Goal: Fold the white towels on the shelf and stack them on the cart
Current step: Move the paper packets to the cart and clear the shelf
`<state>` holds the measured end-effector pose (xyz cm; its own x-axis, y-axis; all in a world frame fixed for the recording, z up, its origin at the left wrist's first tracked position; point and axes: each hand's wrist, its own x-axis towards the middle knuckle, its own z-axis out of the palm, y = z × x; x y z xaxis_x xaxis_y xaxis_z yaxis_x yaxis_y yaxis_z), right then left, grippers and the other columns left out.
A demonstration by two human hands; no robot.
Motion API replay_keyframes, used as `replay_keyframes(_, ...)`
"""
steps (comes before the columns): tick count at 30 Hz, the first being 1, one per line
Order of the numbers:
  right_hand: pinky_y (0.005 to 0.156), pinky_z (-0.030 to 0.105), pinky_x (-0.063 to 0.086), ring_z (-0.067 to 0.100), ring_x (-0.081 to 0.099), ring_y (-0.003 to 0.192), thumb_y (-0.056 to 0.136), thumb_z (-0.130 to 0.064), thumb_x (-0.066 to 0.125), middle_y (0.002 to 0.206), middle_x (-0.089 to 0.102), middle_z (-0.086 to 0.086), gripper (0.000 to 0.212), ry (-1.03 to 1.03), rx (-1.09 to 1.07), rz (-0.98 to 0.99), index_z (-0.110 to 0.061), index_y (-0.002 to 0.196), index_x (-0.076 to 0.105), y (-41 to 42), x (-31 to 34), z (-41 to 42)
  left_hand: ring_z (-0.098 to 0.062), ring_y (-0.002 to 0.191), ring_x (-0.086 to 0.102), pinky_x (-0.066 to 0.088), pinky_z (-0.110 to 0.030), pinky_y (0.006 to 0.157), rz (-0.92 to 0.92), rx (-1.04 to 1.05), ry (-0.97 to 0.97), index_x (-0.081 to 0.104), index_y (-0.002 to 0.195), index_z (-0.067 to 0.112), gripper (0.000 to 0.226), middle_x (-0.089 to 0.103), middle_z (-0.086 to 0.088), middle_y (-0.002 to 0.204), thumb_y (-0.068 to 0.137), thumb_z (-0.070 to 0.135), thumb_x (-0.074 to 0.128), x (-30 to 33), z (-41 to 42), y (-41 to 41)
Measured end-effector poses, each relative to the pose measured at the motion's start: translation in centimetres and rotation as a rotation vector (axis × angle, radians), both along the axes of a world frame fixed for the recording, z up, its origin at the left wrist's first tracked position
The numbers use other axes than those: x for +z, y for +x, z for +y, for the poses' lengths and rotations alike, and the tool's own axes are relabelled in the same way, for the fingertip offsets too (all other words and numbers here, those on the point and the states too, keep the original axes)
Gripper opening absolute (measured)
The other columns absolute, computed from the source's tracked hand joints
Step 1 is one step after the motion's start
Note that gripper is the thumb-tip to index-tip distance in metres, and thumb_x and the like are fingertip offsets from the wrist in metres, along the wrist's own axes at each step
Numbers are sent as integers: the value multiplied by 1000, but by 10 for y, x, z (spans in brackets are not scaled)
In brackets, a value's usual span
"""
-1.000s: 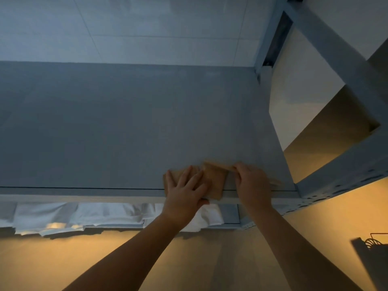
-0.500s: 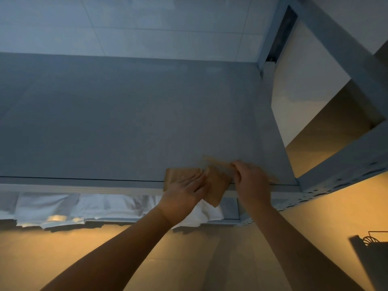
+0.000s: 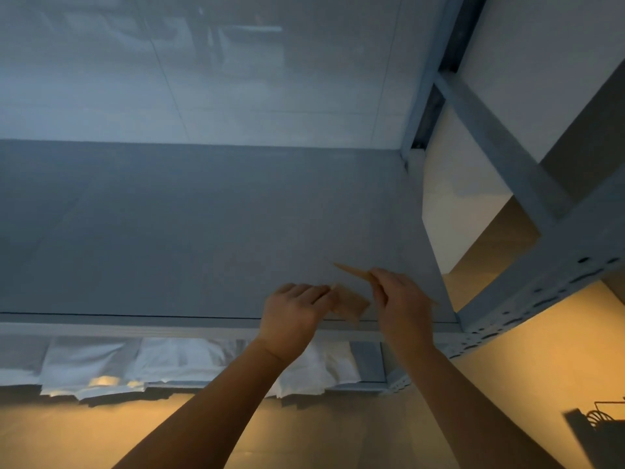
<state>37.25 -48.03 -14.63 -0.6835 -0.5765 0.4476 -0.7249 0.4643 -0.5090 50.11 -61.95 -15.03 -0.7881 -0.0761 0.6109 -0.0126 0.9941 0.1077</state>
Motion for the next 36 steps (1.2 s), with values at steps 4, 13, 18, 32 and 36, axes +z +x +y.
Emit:
replay_keyframes(4, 68, 42, 57, 34, 66, 78, 85, -1, 68, 90, 70, 18, 21, -96, 5, 58, -1, 105, 71, 16, 46, 11, -16, 68, 69, 52, -25, 56, 82, 58, -59, 76, 85, 17, 18, 74, 2, 86, 82, 10, 60, 48, 9, 11)
replay_keyframes(13, 72, 39, 56, 31, 67, 81, 88, -7, 66, 90, 71, 16, 19, -184, -119, 195, -1, 105, 71, 64, 124, 54, -19, 64, 67, 49, -26, 52, 302, 44, -99, 76, 81, 16, 19, 73, 1, 82, 74, 1, 66, 134, 27, 34)
replay_keyframes(18, 73, 34, 54, 30, 67, 80, 85, -2, 68, 90, 71, 14, 20, -206, -278, 297, -2, 104, 72, 94, 152, 94, -18, 64, 67, 48, -25, 53, 378, -91, -107, 76, 81, 17, 20, 73, 2, 82, 77, 3, 62, 162, 55, 33)
replay_keyframes(32, 72, 34, 52, 26, 67, 79, 79, -2, 72, 88, 72, 9, 25, 107, -867, 494, -7, 103, 71, 168, 187, 283, -20, 57, 61, 41, -22, 52, 340, -607, -47, 76, 84, 20, 27, 70, 2, 73, 63, 5, 77, 187, 240, -11)
replay_keyframes(36, 78, 39, 53, 27, 68, 85, 68, -5, 81, 92, 72, 9, 39, 181, -996, 460, -7, 105, 70, 191, 190, 339, -23, 58, 62, 41, -23, 52, 289, -739, -7, 76, 89, 20, 31, 71, 2, 76, 64, 1, 78, 189, 303, -16)
